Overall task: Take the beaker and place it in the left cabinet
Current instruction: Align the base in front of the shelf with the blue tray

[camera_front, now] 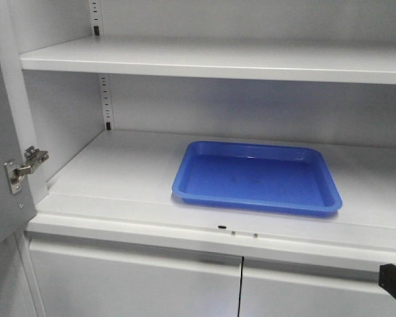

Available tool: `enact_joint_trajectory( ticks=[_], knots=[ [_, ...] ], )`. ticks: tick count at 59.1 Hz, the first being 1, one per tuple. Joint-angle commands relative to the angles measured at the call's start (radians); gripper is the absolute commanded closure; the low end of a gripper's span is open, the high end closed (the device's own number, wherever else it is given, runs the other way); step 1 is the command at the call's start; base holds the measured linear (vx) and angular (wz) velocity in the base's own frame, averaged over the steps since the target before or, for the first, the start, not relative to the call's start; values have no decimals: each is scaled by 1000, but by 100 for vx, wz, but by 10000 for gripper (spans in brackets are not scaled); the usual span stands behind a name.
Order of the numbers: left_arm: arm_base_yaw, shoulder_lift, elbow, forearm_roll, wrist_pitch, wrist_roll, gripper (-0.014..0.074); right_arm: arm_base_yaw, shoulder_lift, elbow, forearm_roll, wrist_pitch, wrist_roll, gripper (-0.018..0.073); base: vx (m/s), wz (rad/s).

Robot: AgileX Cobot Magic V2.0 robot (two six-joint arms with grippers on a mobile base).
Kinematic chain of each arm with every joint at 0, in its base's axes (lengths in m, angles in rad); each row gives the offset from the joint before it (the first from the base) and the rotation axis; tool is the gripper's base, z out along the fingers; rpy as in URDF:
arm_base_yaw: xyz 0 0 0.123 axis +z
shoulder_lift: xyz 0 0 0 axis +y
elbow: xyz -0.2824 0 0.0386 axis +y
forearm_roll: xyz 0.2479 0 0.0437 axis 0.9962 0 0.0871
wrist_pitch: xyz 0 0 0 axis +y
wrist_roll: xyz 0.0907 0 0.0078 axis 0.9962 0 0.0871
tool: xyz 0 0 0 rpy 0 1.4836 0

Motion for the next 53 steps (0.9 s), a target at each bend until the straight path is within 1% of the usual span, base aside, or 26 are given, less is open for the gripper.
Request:
enact_joint_trajectory(
  ticks=[1, 29, 53],
  knots=[
    [-6, -18, 15, -3, -89, -3, 604, -3, 0, -30, -26, -77, -5, 562, 27, -3],
    [-6, -18, 15, -3, -89, -3, 604, -3, 0, -30, -26, -77, -5, 562, 26, -1],
    [-6, -18, 15, -3, -89, -3, 604, -3, 0, -30, -26, -77, -5, 562, 19, -27]
  ],
)
